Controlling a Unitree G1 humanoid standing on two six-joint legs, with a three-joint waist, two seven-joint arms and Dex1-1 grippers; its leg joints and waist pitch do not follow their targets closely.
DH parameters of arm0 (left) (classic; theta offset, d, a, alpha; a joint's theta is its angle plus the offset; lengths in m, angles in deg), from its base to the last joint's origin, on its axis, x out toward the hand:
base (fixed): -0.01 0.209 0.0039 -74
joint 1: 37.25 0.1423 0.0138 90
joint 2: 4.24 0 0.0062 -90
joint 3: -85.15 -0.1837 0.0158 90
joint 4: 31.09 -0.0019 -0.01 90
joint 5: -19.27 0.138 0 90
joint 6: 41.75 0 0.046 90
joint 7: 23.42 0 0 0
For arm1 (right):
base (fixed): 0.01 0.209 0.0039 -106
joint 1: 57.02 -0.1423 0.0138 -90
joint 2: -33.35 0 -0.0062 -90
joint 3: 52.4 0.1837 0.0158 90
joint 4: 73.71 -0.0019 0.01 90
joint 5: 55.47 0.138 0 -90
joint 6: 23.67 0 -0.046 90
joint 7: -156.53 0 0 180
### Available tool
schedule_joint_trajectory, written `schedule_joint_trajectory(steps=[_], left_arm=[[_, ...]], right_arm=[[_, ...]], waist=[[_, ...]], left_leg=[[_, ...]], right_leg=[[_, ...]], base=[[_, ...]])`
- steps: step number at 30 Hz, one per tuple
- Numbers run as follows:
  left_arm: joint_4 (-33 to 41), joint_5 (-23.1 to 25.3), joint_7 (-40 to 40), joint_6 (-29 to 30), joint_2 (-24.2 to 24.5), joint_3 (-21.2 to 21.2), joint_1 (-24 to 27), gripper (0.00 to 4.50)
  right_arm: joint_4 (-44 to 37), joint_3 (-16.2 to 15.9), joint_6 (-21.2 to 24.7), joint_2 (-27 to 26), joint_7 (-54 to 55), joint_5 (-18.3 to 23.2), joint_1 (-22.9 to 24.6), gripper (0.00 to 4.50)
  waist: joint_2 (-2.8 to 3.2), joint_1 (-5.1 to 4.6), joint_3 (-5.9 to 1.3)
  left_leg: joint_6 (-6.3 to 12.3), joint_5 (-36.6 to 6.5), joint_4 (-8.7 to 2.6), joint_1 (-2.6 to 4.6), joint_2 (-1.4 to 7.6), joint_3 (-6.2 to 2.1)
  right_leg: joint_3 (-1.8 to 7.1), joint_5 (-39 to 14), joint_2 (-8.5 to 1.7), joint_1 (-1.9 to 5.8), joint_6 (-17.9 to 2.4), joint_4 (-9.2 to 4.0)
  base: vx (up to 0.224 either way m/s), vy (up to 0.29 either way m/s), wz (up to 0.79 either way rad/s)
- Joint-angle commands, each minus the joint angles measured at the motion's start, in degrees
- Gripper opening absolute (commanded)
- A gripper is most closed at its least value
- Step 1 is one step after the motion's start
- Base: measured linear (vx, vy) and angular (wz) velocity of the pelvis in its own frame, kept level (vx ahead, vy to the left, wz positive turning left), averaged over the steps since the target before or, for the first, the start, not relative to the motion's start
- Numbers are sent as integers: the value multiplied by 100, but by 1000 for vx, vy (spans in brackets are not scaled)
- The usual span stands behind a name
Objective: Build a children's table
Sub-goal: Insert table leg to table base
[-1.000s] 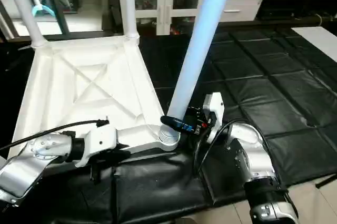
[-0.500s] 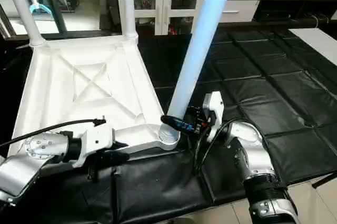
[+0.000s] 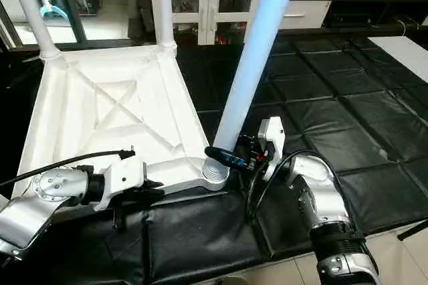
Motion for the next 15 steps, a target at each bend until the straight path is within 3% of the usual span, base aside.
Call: schedule_joint_trajectory(steps=[1,5,8,10,15], left_arm=[[-182,291,-65,45,45,-318,169,4],[-131,316,-100,71,61,-382,216,4],[-132,388,-106,70,93,-452,230,4],[-141,397,-95,65,96,-458,235,0],[-155,422,-106,91,105,-482,226,0]], right_arm=[[248,-124,11,168,-23,-410,140,186],[296,-155,11,187,-76,-434,138,186],[352,-165,123,205,-166,-388,96,186],[378,-172,139,213,-181,-379,77,186],[423,-166,226,243,-250,-339,59,186]], waist=[[18,-15,-150],[22,-26,-140],[33,-32,-176],[31,-25,-168],[23,-10,-179]], left_leg=[[-356,-3682,-534,236,319,-271],[-388,-3802,-547,236,323,-295],[-386,-3686,-595,215,337,-291],[-377,-3683,-607,219,339,-273],[-348,-3588,-590,226,334,-251]], right_leg=[[222,-3463,-326,-122,-630,-682],[211,-3590,-327,-131,-569,-692],[205,-3151,-315,-78,-665,-669],[214,-2995,-305,-90,-731,-668],[230,-2952,-317,-85,-775,-675]], base=[[0,0,0],[0,0,0],[0,0,0],[0,0,0],[0,0,0]])
